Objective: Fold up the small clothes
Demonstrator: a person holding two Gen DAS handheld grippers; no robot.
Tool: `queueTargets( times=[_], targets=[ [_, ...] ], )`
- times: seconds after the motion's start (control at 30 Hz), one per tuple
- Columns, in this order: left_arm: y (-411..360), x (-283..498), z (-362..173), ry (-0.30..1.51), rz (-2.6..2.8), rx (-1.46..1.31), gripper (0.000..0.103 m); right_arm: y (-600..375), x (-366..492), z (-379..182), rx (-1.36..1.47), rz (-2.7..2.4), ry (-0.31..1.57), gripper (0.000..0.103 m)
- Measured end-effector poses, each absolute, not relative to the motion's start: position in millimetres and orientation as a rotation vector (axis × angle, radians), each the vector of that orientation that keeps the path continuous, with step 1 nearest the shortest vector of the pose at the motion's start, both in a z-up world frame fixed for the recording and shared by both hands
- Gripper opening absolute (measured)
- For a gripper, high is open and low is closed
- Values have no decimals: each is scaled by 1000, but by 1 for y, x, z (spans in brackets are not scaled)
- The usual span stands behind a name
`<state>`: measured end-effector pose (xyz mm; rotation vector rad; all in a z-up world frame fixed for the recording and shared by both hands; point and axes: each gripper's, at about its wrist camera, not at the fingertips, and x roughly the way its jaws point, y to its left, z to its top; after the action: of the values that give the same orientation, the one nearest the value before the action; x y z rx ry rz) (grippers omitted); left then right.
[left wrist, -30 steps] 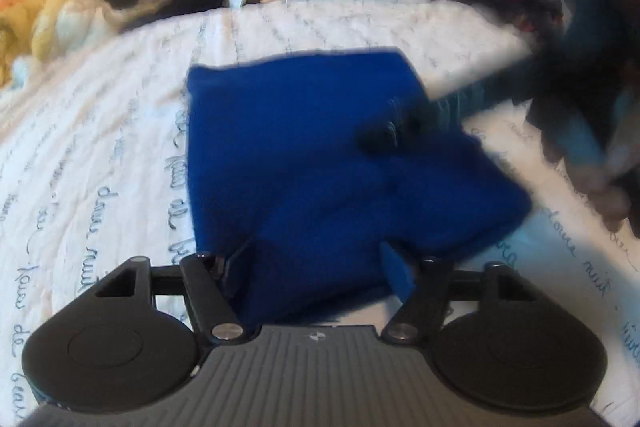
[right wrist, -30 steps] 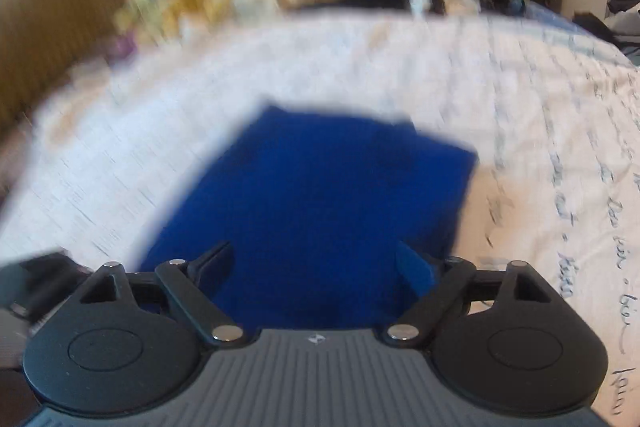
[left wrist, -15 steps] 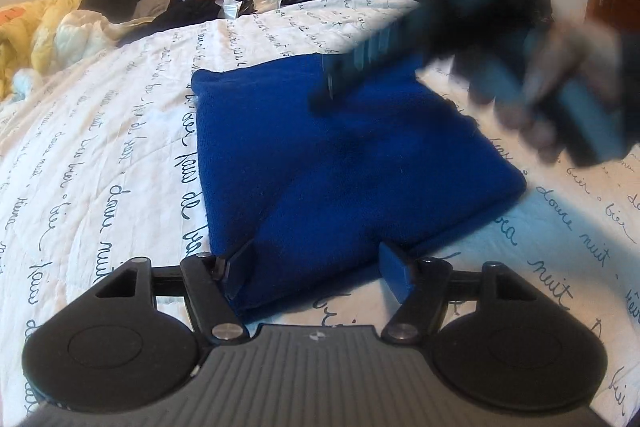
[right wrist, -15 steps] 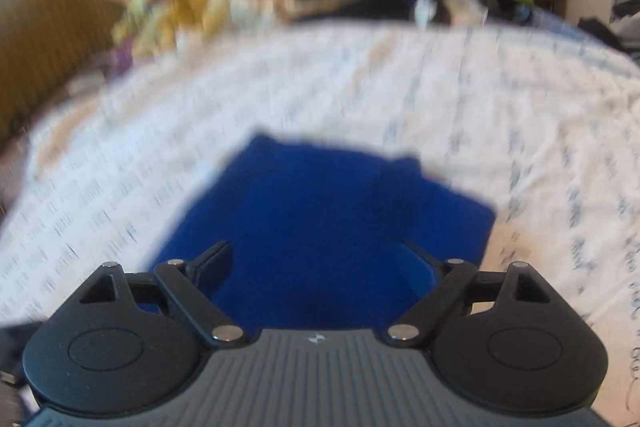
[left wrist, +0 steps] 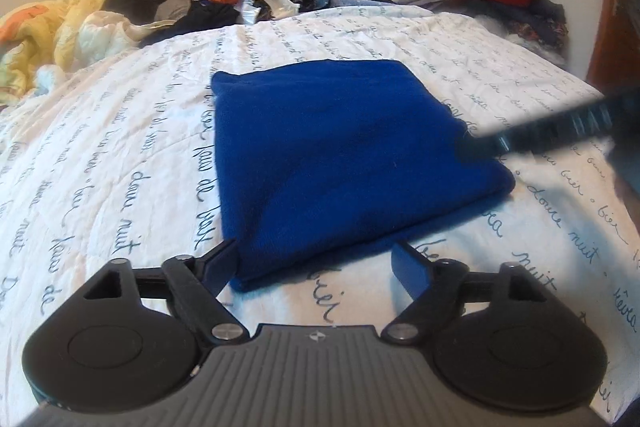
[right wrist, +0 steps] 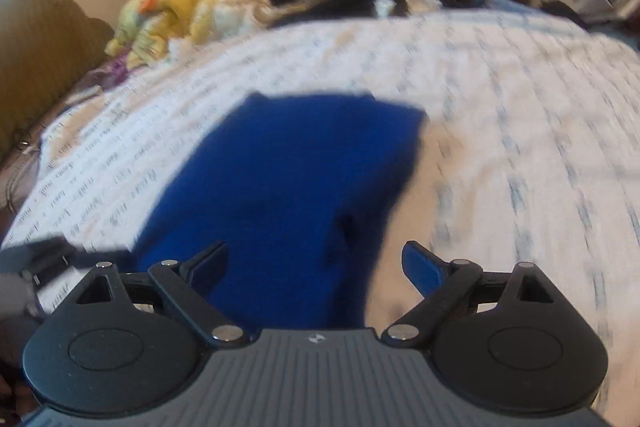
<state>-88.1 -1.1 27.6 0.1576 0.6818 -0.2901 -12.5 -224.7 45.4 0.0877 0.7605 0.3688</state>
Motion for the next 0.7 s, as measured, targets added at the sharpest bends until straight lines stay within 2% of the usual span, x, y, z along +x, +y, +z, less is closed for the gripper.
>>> queueTargets(
  times=[0.13, 0.2, 0.5, 0.7],
  targets=[
    [6, -106, 22, 682, -235, 103, 101, -229, -39, 20, 123, 258, 848, 95],
    [6, -106, 15, 702, -193, 111, 101, -221, -53, 15, 77, 226, 819, 103],
    [15, -98, 13, 697, -96, 59, 103, -189, -70, 5, -40, 143, 761, 103],
    [16, -96, 12, 694, -98, 60, 103, -191, -69, 2, -19, 120, 713, 103]
  ],
)
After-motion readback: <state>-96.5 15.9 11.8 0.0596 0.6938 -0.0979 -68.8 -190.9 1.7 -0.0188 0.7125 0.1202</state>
